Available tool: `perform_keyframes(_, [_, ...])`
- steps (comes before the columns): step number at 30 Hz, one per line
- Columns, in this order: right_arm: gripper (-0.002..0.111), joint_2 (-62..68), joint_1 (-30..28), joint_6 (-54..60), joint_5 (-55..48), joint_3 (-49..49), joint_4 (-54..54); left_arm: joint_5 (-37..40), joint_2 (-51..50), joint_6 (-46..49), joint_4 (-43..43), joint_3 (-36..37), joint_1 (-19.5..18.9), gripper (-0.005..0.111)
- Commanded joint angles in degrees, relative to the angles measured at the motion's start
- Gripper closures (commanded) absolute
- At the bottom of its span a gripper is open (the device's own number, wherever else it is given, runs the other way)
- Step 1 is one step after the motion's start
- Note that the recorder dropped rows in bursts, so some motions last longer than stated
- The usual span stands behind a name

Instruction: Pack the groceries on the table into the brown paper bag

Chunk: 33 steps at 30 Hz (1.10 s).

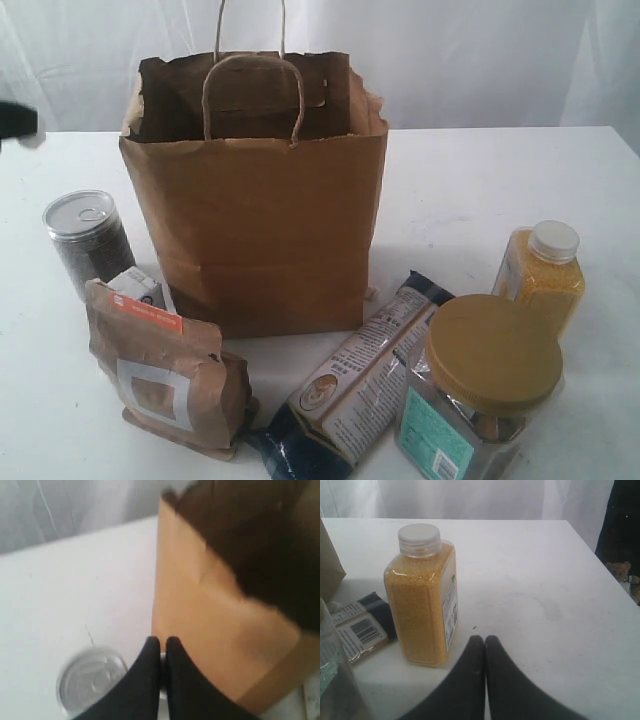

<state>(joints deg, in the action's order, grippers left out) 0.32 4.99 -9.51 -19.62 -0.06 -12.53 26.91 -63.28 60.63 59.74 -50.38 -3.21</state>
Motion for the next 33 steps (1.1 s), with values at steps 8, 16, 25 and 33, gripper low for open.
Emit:
perform_keyframes(8, [0.108, -0.32, -0.44, 0.16, 0.02, 0.06, -0.01, 19.52, -7.84, 25.87, 40.21, -10.99, -0.08, 0.107])
perform_keyframes(16, [0.108, -0.32, -0.44, 0.16, 0.02, 0.06, -0.01, 29.43, -20.62, 26.05, 40.21, -14.91, 1.61, 0.107])
perform_keyframes(25, [0.108, -0.32, -0.44, 0.16, 0.02, 0.06, -0.01, 22.92, -24.71, 34.17, 40.21, -16.05, 11.09, 0.092])
perform_keyframes(33, [0.108, -0.32, -0.44, 0.16, 0.02, 0.06, -0.01, 17.47, -24.71, 30.13, 35.95, -16.28, 11.35, 0.053])
